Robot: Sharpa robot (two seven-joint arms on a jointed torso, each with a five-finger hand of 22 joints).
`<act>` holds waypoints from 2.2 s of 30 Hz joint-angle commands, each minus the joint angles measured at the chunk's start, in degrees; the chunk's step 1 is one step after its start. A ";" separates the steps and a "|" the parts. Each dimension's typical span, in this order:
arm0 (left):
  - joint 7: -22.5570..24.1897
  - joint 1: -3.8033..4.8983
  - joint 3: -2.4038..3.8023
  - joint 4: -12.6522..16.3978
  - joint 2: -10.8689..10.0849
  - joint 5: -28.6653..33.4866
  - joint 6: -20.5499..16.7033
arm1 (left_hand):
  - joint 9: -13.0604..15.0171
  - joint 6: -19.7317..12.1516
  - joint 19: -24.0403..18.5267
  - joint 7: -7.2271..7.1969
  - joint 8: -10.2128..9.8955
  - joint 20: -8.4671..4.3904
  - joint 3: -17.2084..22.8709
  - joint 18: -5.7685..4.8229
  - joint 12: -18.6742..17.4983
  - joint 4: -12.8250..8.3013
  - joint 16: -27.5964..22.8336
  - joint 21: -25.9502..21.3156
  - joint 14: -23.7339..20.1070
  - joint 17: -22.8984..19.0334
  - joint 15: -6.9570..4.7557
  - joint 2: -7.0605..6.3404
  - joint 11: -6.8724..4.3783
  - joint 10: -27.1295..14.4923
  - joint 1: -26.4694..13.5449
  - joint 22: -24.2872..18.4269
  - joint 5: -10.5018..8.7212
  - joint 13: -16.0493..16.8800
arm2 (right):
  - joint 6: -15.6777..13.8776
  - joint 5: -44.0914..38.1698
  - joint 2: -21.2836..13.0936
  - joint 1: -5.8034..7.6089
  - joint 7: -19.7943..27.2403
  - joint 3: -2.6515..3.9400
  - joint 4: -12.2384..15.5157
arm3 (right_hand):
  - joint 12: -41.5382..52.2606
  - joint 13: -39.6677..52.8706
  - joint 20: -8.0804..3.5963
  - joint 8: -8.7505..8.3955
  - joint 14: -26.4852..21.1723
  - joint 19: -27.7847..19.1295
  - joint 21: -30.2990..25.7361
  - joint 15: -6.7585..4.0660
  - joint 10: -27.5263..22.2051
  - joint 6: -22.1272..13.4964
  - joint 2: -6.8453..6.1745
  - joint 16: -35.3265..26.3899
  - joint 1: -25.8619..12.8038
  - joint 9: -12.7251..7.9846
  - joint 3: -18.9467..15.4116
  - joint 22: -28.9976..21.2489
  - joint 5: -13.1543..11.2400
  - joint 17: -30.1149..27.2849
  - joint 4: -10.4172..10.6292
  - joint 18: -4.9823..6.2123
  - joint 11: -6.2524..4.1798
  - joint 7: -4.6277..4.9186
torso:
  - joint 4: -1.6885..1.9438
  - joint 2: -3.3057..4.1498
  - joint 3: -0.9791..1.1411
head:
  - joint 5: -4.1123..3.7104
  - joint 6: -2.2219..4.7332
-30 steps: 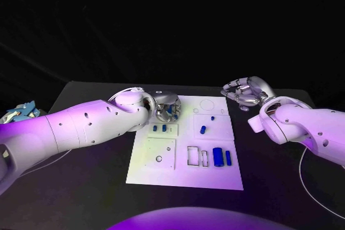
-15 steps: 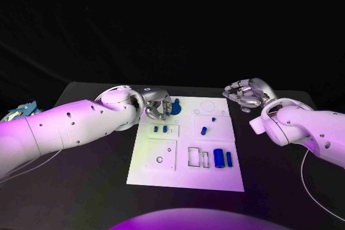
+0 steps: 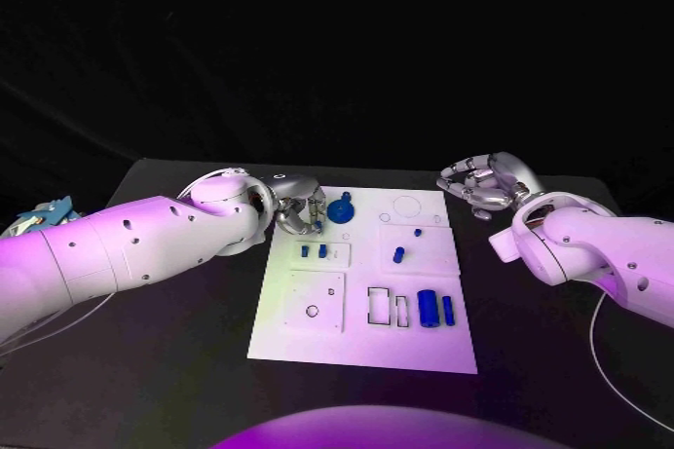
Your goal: Assemble the parts on the task board
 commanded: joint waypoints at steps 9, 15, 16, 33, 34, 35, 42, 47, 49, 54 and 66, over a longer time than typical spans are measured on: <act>-1.23 -0.46 0.02 -0.34 0.37 0.43 2.29 | 0.05 0.42 -0.14 -0.10 -0.41 0.24 -0.38 -0.10 -0.25 -0.01 0.18 0.00 0.28 -0.09 0.03 0.05 0.00 0.26 -0.49 -0.07 -0.21 -0.07 | 0.24 -0.22 -0.01 -0.04 0.43 0.01 0.08 | 0.01 -0.01 -0.04 0.07 4.35 -0.27 -0.35 -0.40 -0.08 -0.20 0.65 -0.23 0.07 -0.05 0.05 -0.06 0.20 7.72 0.38 0.40 -0.06 -0.32 | 0.02 -0.03 0.01 | 0.09 -0.05; -1.44 -0.55 0.02 -0.48 0.55 0.42 2.58 | 0.05 0.41 -0.24 -0.10 -0.44 0.24 -0.39 -0.07 -0.32 -0.02 0.15 -0.09 0.25 -0.20 0.03 0.03 0.00 0.28 -0.52 -0.24 -0.22 -0.09 | 0.23 -0.22 -0.01 -0.04 0.43 0.01 0.08 | 0.01 -0.01 -0.04 0.07 4.35 -0.27 -0.35 -0.40 -0.08 -0.20 0.65 -0.23 0.07 -0.05 0.05 -0.06 0.20 7.72 0.38 0.40 -0.06 -0.32 | -0.04 0.00 0.03 | 0.24 -0.05; -1.45 -0.55 0.02 -0.49 0.57 0.42 2.62 | 0.05 0.41 -0.24 -0.10 -0.44 0.24 -0.39 -0.07 -0.32 -0.02 0.15 -0.09 0.25 -0.20 0.03 0.03 0.00 0.28 -0.52 -0.24 -0.22 -0.09 | 0.23 -0.22 -0.01 -0.04 0.44 0.01 0.08 | 0.01 -0.01 -0.04 0.07 4.35 -0.27 -0.35 -0.40 -0.08 -0.20 0.65 -0.23 0.07 -0.05 0.05 -0.06 0.20 7.72 0.38 0.40 -0.06 -0.32 | -0.04 0.00 0.03 | 0.19 -0.05; -1.79 -0.96 0.01 -1.03 1.33 0.44 2.77 | 0.05 0.43 -0.25 -0.09 -0.54 0.22 -0.35 -0.05 -0.49 -0.08 0.14 -0.13 0.23 -0.21 0.03 0.11 0.01 0.38 -0.52 -0.27 -0.23 -0.12 | 0.25 -0.22 -0.04 -0.04 0.41 0.01 0.13 | 0.01 -0.01 -0.04 0.07 4.35 -0.27 -0.35 -0.40 -0.08 -0.20 0.65 -0.23 0.07 -0.05 0.05 -0.06 0.20 7.72 0.38 0.40 -0.06 -0.32 | -0.05 0.03 0.03 | 0.05 -0.19; -1.83 -0.97 0.01 -1.07 1.34 0.44 2.80 | 0.05 0.43 -0.25 -0.09 -0.54 0.22 -0.35 -0.05 -0.49 -0.08 0.14 -0.13 0.23 -0.21 0.03 0.11 0.01 0.38 -0.52 -0.27 -0.23 -0.12 | 0.25 -0.22 -0.04 -0.04 0.41 0.01 0.13 | 0.01 -0.01 -0.04 0.07 4.35 -0.27 -0.35 -0.40 -0.08 -0.20 0.65 -0.23 0.07 -0.05 0.05 -0.06 0.20 7.72 0.38 0.40 -0.06 -0.32 | -0.04 0.02 0.03 | 0.03 -0.20; -1.89 -0.98 0.01 -1.11 1.37 0.44 2.85 | 0.05 0.43 -0.25 -0.09 -0.54 0.22 -0.35 -0.05 -0.49 -0.08 0.14 -0.13 0.23 -0.21 0.03 0.11 0.01 0.38 -0.52 -0.27 -0.23 -0.12 | 0.25 -0.22 -0.04 -0.04 0.40 0.01 0.13 | 0.01 -0.01 -0.04 0.07 4.35 -0.27 -0.35 -0.40 -0.08 -0.20 0.65 -0.23 0.07 -0.05 0.05 -0.06 0.20 7.72 0.38 0.40 -0.06 -0.32 | -0.02 0.00 0.02 | 0.00 -0.22; -2.35 -0.99 0.01 -1.22 1.45 0.44 3.26 | 0.05 0.40 -0.30 -0.06 -0.63 0.21 -0.33 -0.03 -0.61 -0.15 0.14 -0.18 0.22 -0.20 0.04 0.12 0.02 0.41 -0.50 -0.36 -0.24 -0.15 | 0.26 -0.22 -0.07 -0.04 0.39 0.01 0.14 | 0.01 -0.01 -0.04 0.07 4.35 -0.27 -0.35 -0.40 -0.08 -0.20 0.65 -0.23 0.07 -0.05 0.05 -0.06 0.20 7.72 0.38 0.40 -0.06 -0.32 | -0.01 -0.03 0.02 | -0.03 -0.23; -2.64 -1.00 0.01 -1.18 1.36 0.48 3.71 | -0.25 -0.71 -0.77 0.56 -1.89 0.44 -0.31 0.03 -2.08 -0.34 -0.10 -0.69 -0.16 -0.90 0.48 -0.17 0.62 -0.25 -0.93 -1.15 -0.17 -0.52 | 0.24 -0.22 -0.14 -0.04 0.38 0.01 0.15 | 0.01 -0.01 -0.04 0.07 4.35 -0.27 -0.35 -0.40 -0.08 -0.20 0.65 -0.23 0.07 -0.05 0.05 -0.06 0.20 7.72 0.38 0.40 -0.06 -0.32 | -0.04 0.00 0.03 | -0.01 -0.22; -2.66 -1.00 0.01 -1.17 1.35 0.53 3.69 | -0.31 -0.90 -0.82 0.66 -2.10 0.50 -0.29 0.04 -2.29 -0.38 -0.11 -0.74 -0.21 -0.97 0.55 -0.21 0.71 -0.34 -0.98 -1.23 -0.16 -0.56 | 0.23 -0.22 -0.15 -0.04 0.38 0.01 0.15 | 0.01 -0.01 -0.04 0.07 4.35 -0.27 -0.35 -0.40 -0.08 -0.20 0.65 -0.23 0.07 -0.05 0.05 -0.06 0.20 7.72 0.38 0.40 -0.06 -0.32 | -0.02 0.00 0.03 | -0.02 -0.20; -2.59 -1.00 0.00 -1.12 1.33 0.65 3.45 | -1.19 -3.43 -0.82 1.13 -4.47 0.90 -0.04 0.07 -3.31 -0.78 -0.18 -0.77 -0.53 -1.55 0.88 -0.62 1.01 -0.14 -1.21 -1.24 -0.10 -0.60 | 0.21 -0.22 -0.17 -0.04 0.38 0.01 0.14 | 0.01 -0.01 -0.04 0.07 4.35 -0.27 -0.35 -0.40 -0.08 -0.20 0.65 -0.23 0.07 -0.05 0.05 -0.06 0.20 7.72 0.38 0.40 -0.06 -0.32 | 0.02 -0.04 0.02 | -0.02 -0.25; -2.61 -1.00 0.00 -1.08 1.28 0.78 2.48 | -2.03 -5.84 -0.86 1.33 -6.46 0.90 0.08 0.11 -4.08 -1.05 -0.14 -0.79 -0.68 -1.85 0.82 -1.03 0.90 -0.29 -1.55 -1.37 -0.06 -0.47 | 0.14 -0.23 -0.19 -0.04 0.40 0.01 0.09 | 0.01 -0.01 -0.04 0.07 4.35 -0.27 -0.35 -0.40 -0.08 -0.20 0.65 -0.23 0.07 -0.05 0.05 -0.06 0.20 7.72 0.38 0.40 -0.06 -0.32 | 0.02 -0.01 -0.02 | 0.01 -0.16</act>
